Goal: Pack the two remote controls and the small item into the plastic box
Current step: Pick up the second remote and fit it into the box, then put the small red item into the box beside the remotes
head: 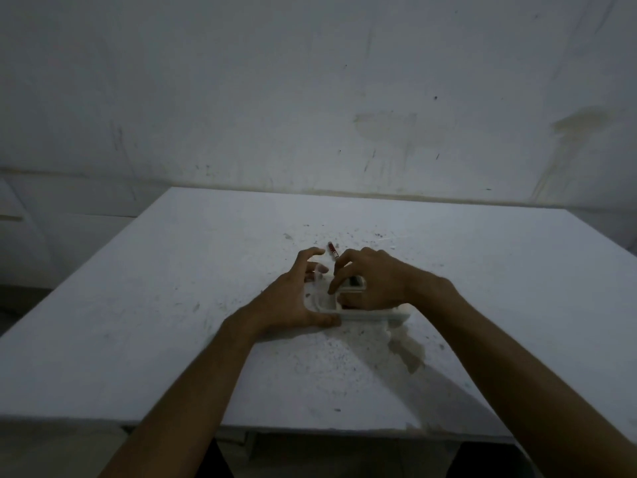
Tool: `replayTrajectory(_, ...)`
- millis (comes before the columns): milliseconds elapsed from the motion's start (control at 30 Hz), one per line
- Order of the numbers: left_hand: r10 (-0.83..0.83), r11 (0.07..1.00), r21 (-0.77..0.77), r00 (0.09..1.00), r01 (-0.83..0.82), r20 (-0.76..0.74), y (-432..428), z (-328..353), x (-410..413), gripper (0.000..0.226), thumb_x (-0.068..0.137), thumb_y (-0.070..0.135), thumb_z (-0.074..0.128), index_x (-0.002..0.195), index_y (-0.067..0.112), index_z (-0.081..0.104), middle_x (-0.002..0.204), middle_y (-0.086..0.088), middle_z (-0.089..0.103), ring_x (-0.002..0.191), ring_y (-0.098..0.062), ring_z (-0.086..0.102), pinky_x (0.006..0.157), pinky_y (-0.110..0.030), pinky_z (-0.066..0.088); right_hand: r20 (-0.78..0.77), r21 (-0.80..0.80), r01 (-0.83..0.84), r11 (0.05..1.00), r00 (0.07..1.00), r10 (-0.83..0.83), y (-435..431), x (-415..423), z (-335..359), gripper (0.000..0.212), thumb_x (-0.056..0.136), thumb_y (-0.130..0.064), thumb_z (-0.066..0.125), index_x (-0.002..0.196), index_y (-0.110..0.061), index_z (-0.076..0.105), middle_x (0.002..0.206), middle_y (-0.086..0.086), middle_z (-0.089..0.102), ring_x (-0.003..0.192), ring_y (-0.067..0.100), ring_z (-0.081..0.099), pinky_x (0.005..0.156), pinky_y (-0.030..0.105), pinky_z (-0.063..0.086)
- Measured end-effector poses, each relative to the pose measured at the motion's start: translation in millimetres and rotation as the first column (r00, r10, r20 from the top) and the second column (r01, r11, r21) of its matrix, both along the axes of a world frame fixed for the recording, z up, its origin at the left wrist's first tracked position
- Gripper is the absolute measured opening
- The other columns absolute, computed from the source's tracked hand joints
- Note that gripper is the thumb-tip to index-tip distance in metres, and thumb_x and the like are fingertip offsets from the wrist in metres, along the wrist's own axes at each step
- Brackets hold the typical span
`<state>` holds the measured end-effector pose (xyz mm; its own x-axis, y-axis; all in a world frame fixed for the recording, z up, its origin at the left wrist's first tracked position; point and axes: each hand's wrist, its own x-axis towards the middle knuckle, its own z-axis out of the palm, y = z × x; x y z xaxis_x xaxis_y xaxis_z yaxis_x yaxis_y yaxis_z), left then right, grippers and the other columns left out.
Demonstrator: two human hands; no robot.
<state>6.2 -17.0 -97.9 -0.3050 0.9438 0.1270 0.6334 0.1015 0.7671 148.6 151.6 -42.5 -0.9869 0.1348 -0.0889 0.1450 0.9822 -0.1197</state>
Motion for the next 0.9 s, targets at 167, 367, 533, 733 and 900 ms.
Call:
replayTrajectory(167, -0.036, 0.994, -0.102, 0.997, 0.029, -0.067, 1, 2, -2, 0.121, 0.058, 0.063, 0.09, 0.156, 0.036, 0.024, 0.155, 0.018, 0.034, 0.137, -0.007, 0.042, 0.111, -0.031, 0.039, -0.153, -0.258, 0.063, 0.964, 0.983, -0.106, 12, 5, 1, 0.027, 0.093, -0.038, 0.067, 0.12, -0.041, 0.071, 0.124, -0.016, 0.063, 0.105, 0.0, 0.059, 0.087, 0.02, 0.043)
replayTrajectory(367, 0.065, 0.991, 0.111, 0.988, -0.08, 0.137, 27, 18, -25, 0.056, 0.092, 0.063, 0.059, 0.138, 0.032, 0.055, 0.133, 0.009, 0.06, 0.117, 0.001, 0.059, 0.098, -0.028, 0.052, -0.506, -0.508, 0.194, 0.839, 0.721, -0.473, 59, 38, -16, 0.02, 0.097, -0.019, 0.065, 0.108, -0.03, 0.077, 0.099, -0.016, 0.077, 0.091, 0.001, 0.07, 0.076, 0.017, 0.051)
replayTrajectory(533, 0.038, 0.996, -0.069, 0.98, -0.053, -0.197, 94, 21, -63, 0.022, 0.098, 0.031, 0.065, 0.118, 0.029, 0.074, 0.123, 0.007, 0.063, 0.117, -0.012, 0.059, 0.098, -0.028, 0.047, -0.419, -0.557, 0.274, 0.784, 0.722, -0.551, 70, 38, -45, 0.021, 0.1, -0.022, 0.059, 0.11, -0.03, 0.076, 0.102, -0.015, 0.074, 0.093, 0.002, 0.067, 0.081, 0.021, 0.051)
replayTrajectory(733, -0.153, 0.969, -0.231, 0.944, 0.085, -0.293, 129, 32, -84, 0.026, 0.09, 0.025, 0.077, 0.116, 0.024, 0.079, 0.114, 0.008, 0.064, 0.1, 0.001, 0.057, 0.082, 0.001, 0.039, -0.325, -0.667, 0.248, 0.703, 0.752, -0.573, 76, 37, -53, 0.028, 0.104, -0.023, 0.049, 0.112, -0.032, 0.074, 0.105, -0.014, 0.073, 0.102, 0.004, 0.066, 0.091, 0.029, 0.051)
replayTrajectory(900, 0.018, 0.994, -0.107, 0.984, -0.037, -0.176, 125, 26, -84, 0.024, 0.088, 0.041, 0.077, 0.106, 0.025, 0.08, 0.104, 0.01, 0.075, 0.096, -0.001, 0.067, 0.087, -0.025, 0.054, -0.322, -0.664, 0.243, 0.707, 0.76, -0.564, 80, 37, -53, 0.021, 0.101, -0.031, 0.056, 0.111, -0.034, 0.075, 0.102, -0.015, 0.074, 0.098, 0.003, 0.066, 0.085, 0.027, 0.051)
